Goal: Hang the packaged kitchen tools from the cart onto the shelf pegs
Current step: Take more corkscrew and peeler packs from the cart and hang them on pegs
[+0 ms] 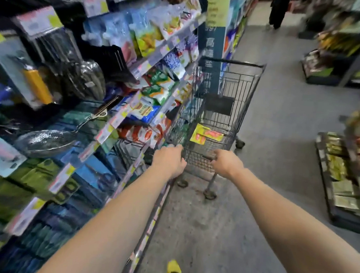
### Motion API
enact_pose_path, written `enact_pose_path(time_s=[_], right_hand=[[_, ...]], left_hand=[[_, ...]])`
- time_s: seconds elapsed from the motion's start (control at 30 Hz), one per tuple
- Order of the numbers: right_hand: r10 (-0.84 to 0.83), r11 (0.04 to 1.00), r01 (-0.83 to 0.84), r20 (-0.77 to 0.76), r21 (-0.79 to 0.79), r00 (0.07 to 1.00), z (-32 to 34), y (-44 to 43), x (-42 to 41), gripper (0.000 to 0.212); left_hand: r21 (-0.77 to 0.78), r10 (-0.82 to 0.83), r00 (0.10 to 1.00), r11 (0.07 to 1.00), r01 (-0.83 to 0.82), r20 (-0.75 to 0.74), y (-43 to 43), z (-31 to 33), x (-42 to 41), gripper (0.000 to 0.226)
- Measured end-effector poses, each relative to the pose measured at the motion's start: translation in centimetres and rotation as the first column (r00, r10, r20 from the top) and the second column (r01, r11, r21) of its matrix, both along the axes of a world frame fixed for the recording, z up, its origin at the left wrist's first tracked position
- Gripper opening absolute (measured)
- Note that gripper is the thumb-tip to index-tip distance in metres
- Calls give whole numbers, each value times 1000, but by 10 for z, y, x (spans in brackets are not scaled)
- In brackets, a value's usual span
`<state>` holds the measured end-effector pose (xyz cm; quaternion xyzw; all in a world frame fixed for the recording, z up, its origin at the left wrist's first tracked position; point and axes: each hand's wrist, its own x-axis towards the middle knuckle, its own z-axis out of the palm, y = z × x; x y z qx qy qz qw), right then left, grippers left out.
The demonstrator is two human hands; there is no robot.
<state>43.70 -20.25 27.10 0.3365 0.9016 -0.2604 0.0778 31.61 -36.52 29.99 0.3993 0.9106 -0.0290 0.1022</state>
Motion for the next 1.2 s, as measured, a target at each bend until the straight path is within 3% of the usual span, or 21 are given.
enact_pose_path(time_s=[0.27,0.43,0.67,0.87,1.03,1.2], right_hand=[[-67,998,67,89,-1,994,-40,138,-120,46],[-107,994,111,138,-23,985,-71,223,-205,54],[-120,989,131,143,-67,982,-79,298,-280,51],[-33,995,54,228,-89,973,-126,392,-344,44],[65,993,-28,348,-112,935,-183,476,-401,47],[174,983,-129,423,-133,889,-223,526,-454,32]], left_hand=[[-30,0,999,1000,2,46,132,-43,-126,45],[-76,-36,995,996,43,90,220,-65,-214,47],[-129,-50,987,989,71,154,319,-85,-294,43],[-199,37,969,980,13,245,399,-129,-369,54],[-284,153,958,955,-81,244,467,-169,-415,50],[-387,180,949,920,-68,260,520,-209,-445,47]])
